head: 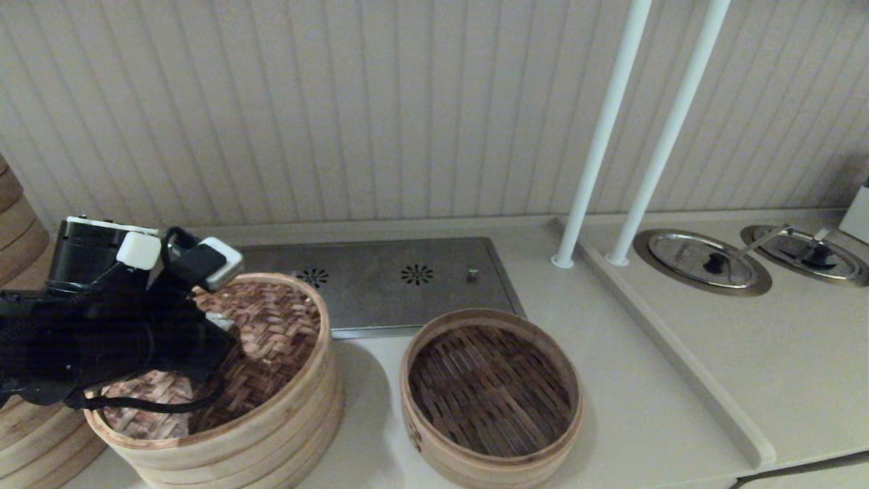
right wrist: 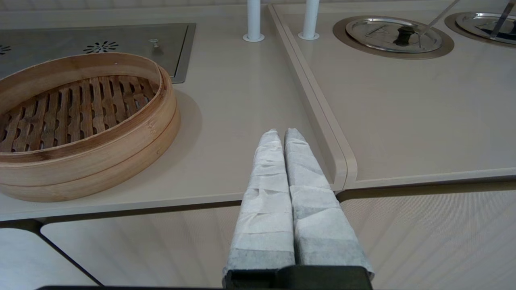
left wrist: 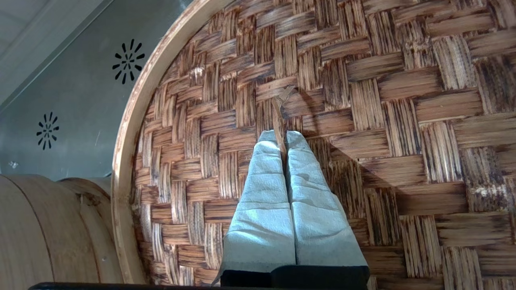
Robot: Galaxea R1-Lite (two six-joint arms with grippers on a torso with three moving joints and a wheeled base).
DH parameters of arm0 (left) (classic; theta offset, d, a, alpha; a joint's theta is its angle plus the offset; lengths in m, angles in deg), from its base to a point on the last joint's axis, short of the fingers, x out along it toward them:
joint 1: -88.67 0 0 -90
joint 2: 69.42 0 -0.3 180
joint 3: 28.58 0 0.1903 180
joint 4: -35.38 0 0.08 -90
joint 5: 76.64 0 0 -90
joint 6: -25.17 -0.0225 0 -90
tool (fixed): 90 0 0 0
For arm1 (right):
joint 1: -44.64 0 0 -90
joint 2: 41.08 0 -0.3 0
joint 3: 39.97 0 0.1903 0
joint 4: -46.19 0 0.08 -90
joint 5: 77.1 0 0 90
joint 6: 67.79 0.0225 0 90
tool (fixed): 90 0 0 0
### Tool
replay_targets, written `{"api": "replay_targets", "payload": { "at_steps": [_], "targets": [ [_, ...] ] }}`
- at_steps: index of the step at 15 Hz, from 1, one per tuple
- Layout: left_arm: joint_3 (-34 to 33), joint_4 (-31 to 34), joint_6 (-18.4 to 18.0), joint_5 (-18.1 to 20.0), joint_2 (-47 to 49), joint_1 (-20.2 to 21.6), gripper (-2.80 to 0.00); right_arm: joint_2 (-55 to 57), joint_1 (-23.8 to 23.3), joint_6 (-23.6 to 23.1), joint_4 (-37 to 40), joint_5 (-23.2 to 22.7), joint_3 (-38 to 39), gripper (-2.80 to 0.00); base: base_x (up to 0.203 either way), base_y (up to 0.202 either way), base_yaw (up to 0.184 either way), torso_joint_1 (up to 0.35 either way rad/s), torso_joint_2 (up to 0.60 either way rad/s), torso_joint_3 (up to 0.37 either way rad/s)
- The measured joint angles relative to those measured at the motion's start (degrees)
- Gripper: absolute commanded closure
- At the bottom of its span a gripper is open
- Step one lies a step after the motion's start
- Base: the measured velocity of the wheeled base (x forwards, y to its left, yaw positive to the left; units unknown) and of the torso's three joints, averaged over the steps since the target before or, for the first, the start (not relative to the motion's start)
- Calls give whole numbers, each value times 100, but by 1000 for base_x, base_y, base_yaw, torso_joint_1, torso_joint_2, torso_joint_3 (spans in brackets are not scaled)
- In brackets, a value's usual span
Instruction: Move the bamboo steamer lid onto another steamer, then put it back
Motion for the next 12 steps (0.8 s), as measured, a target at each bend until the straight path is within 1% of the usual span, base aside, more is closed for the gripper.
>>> {"api": "replay_targets", "payload": {
  "at_steps": [1,5,7,9,11,12],
  "targets": [
    [-8,0,6,4,2,0,-280,0,0,1,0,0,0,0,0,0,0,0,0,0],
    [-69,-197,34,11,2,2,-280,0,0,0,0,0,0,0,0,0,0,0,0,0],
    [-38,-224,125,18,-5,-2,-280,0,0,0,0,0,0,0,0,0,0,0,0,0],
    [33,-405,481,39,-57,-2,-280,0,0,1,0,0,0,0,0,0,0,0,0,0],
    [154,-413,862,148,-269,2,-280,0,0,0,0,-1,0,0,0,0,0,0,0,0],
    [194,-380,1003,218,-450,4,0,0,0,0,0,-1,0,0,0,0,0,0,0,0]
  ]
}}
